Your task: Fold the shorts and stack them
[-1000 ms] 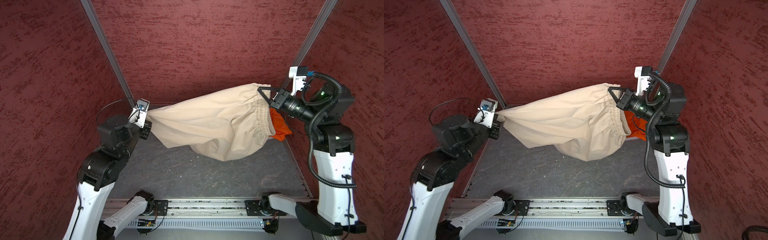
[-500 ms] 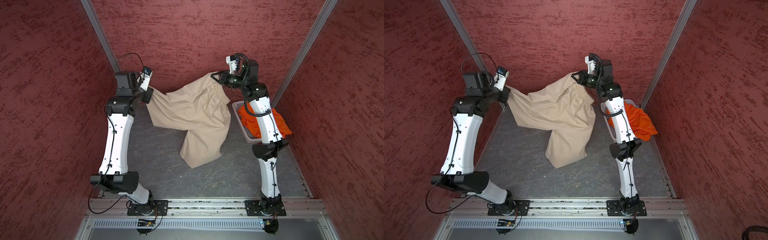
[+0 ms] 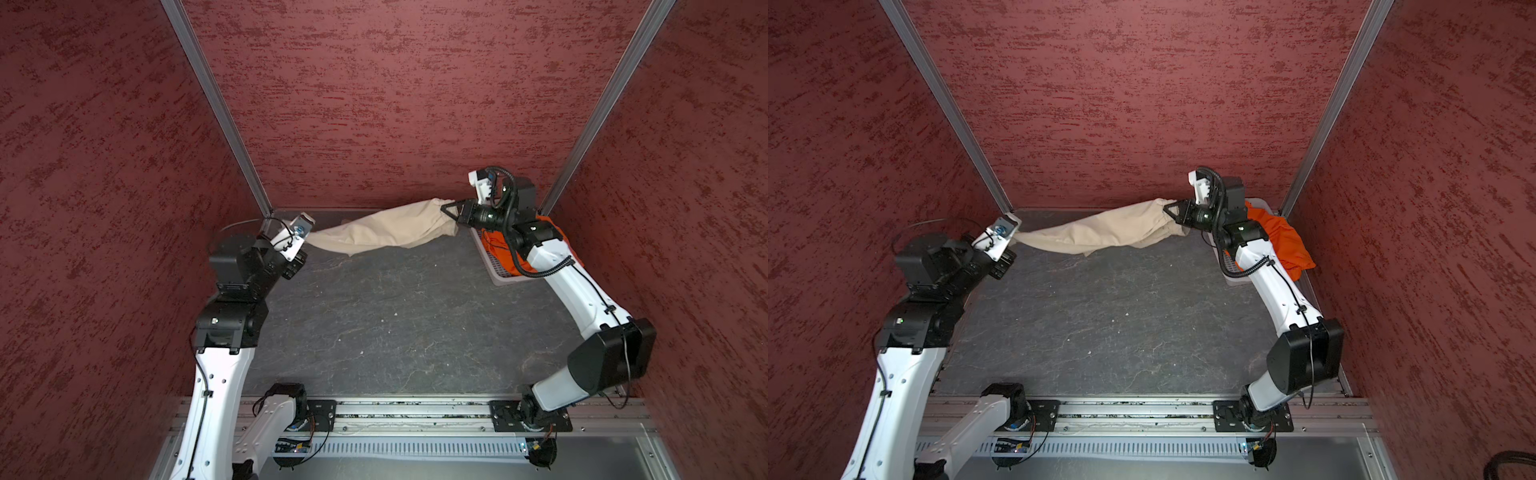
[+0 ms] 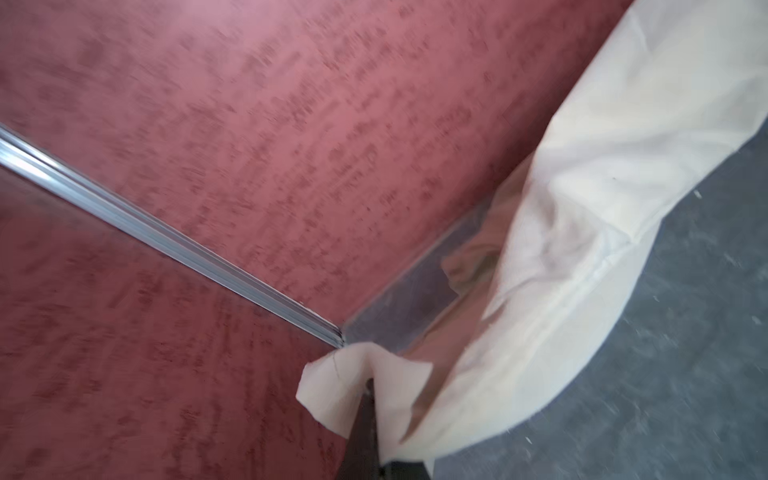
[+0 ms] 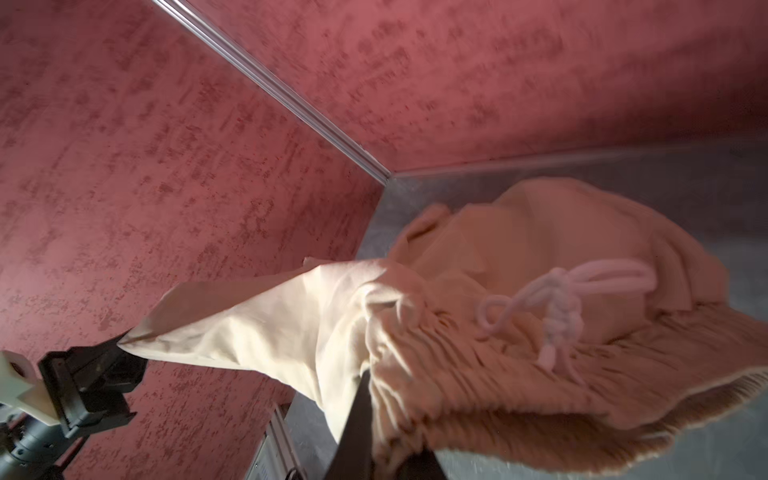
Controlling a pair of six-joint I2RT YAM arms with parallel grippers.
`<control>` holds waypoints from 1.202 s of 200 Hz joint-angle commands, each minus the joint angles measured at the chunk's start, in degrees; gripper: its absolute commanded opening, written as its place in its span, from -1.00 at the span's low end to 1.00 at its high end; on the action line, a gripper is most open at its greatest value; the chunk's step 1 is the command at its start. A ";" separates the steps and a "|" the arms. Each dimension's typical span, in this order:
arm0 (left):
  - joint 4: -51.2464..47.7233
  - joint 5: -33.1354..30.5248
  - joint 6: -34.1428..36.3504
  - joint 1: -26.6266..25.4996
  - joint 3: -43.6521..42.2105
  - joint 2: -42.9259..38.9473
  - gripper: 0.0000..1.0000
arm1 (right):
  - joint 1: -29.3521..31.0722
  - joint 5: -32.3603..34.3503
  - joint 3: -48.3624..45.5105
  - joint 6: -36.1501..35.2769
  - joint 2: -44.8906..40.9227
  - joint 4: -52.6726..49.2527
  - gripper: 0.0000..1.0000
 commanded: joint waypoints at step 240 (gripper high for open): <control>-20.22 -17.10 -2.22 -10.58 33.96 10.71 -1.00 | -1.18 2.20 47.02 -15.94 -5.23 -37.55 -1.00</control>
